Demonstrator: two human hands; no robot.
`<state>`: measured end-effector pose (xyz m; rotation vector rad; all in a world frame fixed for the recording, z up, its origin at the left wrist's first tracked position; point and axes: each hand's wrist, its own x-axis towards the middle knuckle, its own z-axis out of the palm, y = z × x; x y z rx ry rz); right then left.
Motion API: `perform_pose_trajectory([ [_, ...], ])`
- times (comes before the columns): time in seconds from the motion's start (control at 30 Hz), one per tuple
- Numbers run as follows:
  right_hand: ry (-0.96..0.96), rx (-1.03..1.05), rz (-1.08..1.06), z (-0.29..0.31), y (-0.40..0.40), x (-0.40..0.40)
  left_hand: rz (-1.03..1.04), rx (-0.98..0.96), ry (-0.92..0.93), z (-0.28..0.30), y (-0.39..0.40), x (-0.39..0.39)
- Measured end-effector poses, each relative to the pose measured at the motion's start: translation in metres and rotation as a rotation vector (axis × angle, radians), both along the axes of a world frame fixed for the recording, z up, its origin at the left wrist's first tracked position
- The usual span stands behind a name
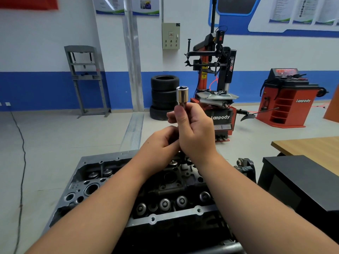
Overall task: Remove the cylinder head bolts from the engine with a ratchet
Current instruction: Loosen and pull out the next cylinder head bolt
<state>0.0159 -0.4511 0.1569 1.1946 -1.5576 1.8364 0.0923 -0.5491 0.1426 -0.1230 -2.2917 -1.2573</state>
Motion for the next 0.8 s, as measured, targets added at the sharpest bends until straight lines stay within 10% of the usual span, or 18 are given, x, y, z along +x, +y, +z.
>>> perform_pose_trajectory([
  [0.8, -0.060, -0.080, 0.035, 0.0032, 0.0014, 0.0035, 0.078, 0.109, -0.046, 0.0004, 0.0048, -0.0048],
])
